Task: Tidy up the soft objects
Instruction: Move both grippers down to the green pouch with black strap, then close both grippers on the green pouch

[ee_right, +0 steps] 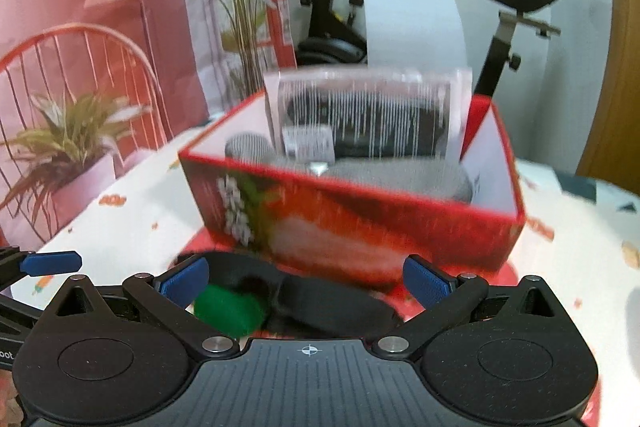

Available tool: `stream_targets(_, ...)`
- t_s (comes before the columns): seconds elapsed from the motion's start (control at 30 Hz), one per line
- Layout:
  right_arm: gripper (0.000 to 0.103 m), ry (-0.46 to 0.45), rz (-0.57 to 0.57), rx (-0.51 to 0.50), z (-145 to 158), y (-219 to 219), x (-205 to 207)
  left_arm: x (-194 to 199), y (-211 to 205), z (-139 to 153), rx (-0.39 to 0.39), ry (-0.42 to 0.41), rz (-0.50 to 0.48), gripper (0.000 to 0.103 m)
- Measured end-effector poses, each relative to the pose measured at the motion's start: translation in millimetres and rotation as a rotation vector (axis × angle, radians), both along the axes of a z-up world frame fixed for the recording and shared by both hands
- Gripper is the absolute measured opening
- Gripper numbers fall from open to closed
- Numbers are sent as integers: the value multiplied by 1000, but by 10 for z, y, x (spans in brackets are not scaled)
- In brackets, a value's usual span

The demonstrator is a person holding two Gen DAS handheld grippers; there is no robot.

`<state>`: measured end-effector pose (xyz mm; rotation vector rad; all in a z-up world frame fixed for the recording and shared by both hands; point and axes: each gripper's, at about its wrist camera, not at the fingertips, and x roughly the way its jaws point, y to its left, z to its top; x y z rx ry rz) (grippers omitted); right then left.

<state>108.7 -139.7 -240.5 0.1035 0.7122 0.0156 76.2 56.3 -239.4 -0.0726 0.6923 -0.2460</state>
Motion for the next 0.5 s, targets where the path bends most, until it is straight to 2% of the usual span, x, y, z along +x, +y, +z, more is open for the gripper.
stream_targets(0.2,102,68,6,24,-326,65,-72,17,-6,-241,-23,69,-3,93)
stream_targets(0.27,98,89,11,39,-427,86,-79,41,8,-280,-29,79,2,92)
stream_targets(0.37,93,108,23,55,-528,105,-55,81,35,-299,-32,82,6,84)
stream_targets(0.5,81,117,48,60,-619,133,-11,164,23,-311,-43,94,4,76)
